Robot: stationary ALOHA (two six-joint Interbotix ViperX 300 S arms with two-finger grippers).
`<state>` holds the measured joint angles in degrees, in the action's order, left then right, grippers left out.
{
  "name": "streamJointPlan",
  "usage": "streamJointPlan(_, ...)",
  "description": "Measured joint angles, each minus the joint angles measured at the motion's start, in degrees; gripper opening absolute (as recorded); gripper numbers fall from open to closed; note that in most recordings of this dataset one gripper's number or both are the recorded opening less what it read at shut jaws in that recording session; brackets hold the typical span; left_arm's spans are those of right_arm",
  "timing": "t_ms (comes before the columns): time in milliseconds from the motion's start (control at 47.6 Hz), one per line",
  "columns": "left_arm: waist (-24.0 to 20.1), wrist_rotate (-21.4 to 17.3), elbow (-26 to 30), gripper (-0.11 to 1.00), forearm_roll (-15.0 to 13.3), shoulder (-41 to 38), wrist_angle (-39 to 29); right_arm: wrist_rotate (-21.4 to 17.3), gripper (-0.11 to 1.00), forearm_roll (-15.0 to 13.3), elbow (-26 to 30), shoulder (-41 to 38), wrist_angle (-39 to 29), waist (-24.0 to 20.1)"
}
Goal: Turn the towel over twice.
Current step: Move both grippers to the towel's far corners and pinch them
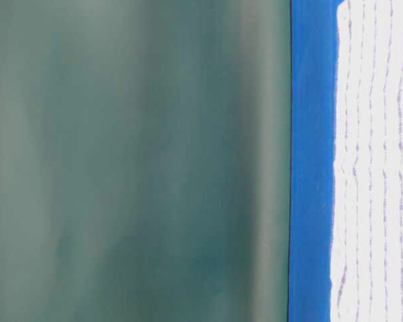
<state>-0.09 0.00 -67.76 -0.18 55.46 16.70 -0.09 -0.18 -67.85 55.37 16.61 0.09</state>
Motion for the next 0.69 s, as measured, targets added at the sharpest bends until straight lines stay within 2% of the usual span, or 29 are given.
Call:
streamJointPlan(84, -1.32, -1.23, 0.0, 0.0, -0.26, 0.0, 0.0, 0.44, 0.0, 0.0, 0.0, -0.26, -0.18, 1.32)
streamJointPlan(336, -6.5, -4.04, 0.09, 0.0, -0.7, -1.49, 0.09, -0.09, 0.0, -0.09, 0.97, -4.83, -4.92, 11.78)
streamJointPlan(631, -14.33, -5.63, -0.09, 0.03, -0.7, -9.76, 0.79, -0.18, 0.02, 0.0, 0.97, -14.41, -5.1, 19.25)
streamJointPlan(652, -14.94, -5.54, -0.18, 0.07, -0.7, -10.46, 1.05, -0.18, 0.04, -0.09, 0.97, -15.29, -5.1, 19.69)
streamJointPlan(694, -15.91, -5.71, -0.35, 0.15, -0.7, -11.95, 1.76, -0.18, 0.16, 0.0, 1.14, -17.31, -5.1, 20.74)
